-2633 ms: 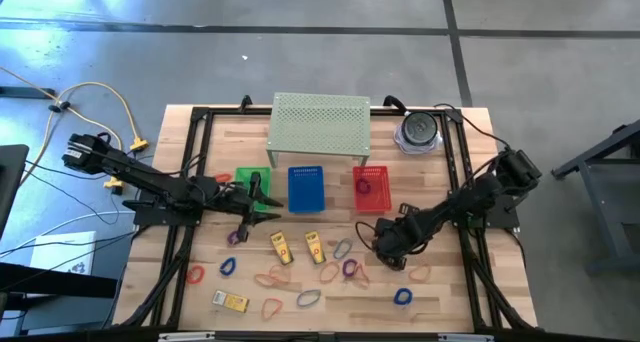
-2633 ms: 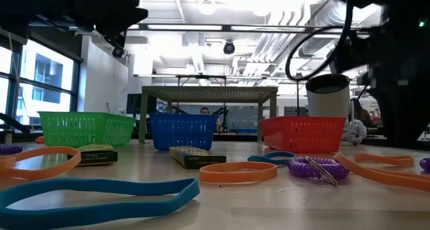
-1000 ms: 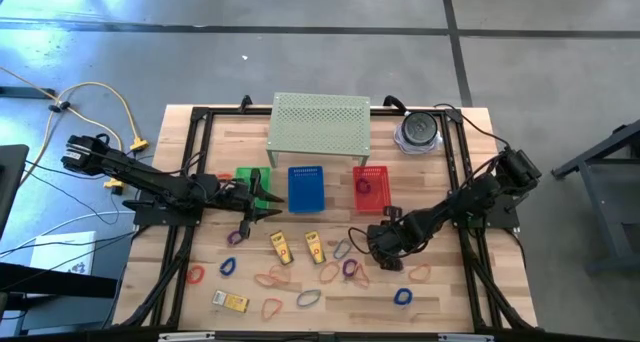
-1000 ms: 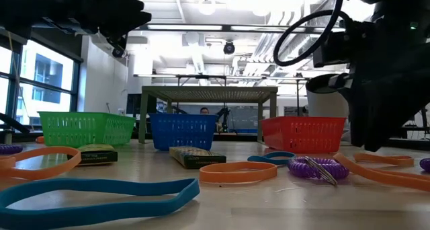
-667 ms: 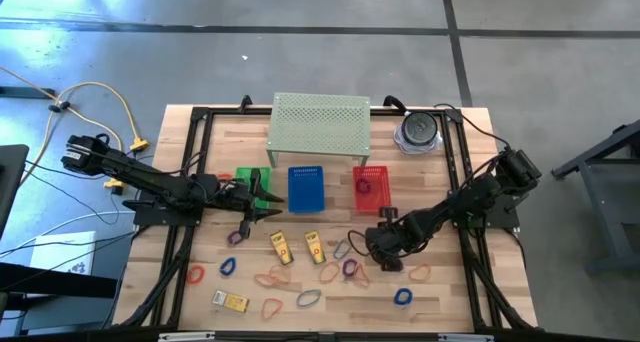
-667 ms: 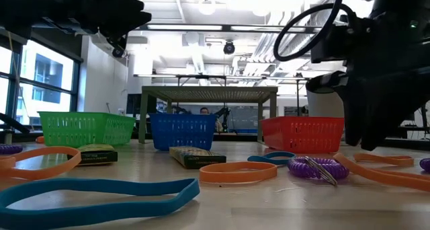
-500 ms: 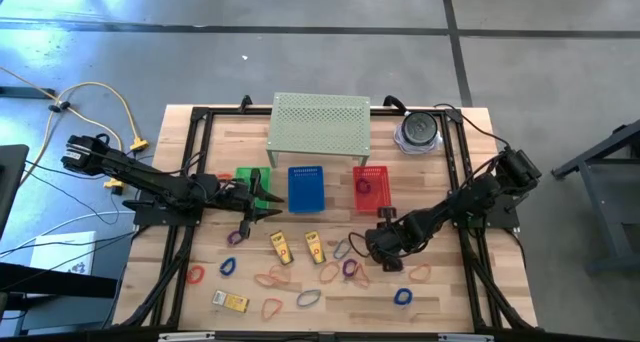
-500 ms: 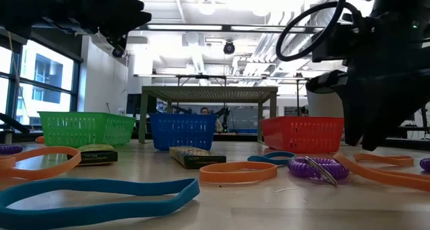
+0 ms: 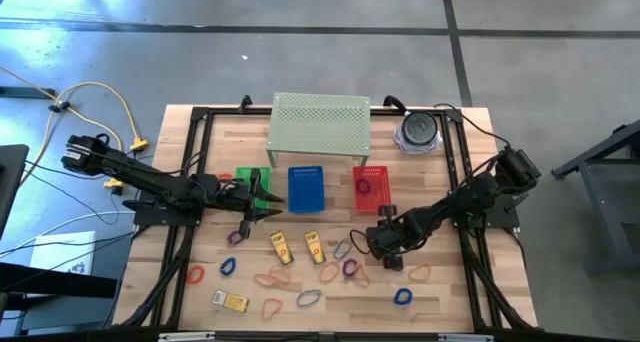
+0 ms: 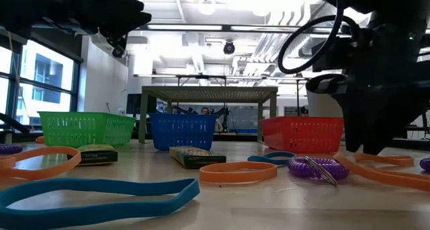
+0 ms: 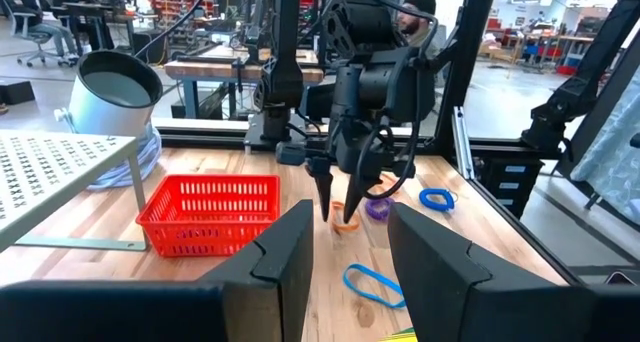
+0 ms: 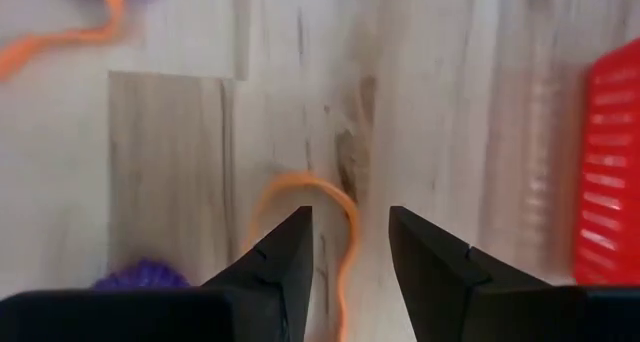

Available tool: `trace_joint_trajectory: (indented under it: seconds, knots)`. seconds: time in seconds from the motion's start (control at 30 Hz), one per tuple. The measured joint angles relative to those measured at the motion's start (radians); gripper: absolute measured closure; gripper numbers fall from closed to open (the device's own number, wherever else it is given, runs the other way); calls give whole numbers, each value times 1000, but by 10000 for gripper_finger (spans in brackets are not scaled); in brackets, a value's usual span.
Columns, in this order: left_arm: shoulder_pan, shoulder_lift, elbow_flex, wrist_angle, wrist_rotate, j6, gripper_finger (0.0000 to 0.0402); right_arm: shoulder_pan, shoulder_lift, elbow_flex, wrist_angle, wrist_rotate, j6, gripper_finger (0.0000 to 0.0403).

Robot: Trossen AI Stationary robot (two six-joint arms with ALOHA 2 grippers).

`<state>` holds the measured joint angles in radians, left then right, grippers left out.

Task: Pick & Place Office Desk Supplies
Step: Put the orange rubber band into the blue bin

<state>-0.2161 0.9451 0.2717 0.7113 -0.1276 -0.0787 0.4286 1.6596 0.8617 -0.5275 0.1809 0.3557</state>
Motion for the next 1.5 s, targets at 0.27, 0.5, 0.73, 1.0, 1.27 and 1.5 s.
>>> trace_joint_trajectory:
  seconds: [0.27,0.5,0.73,1.0,1.27,1.5]
  knots:
    - [0,0,0,0,0,0,274,0,5,-32,78,-10,-21,281]
    - [0,0,0,-1,0,0,274,-13,38,-31,104,-69,-47,289]
    - [0,0,0,-1,0,0,274,-26,49,-31,107,-97,-50,356]
    - [0,0,0,-1,0,1,274,-24,51,-33,113,-90,-72,400]
    - [0,0,0,-1,0,1,274,5,21,-36,118,-9,-72,400]
    - [0,0,0,-1,0,2,274,78,-54,-37,134,164,-25,400]
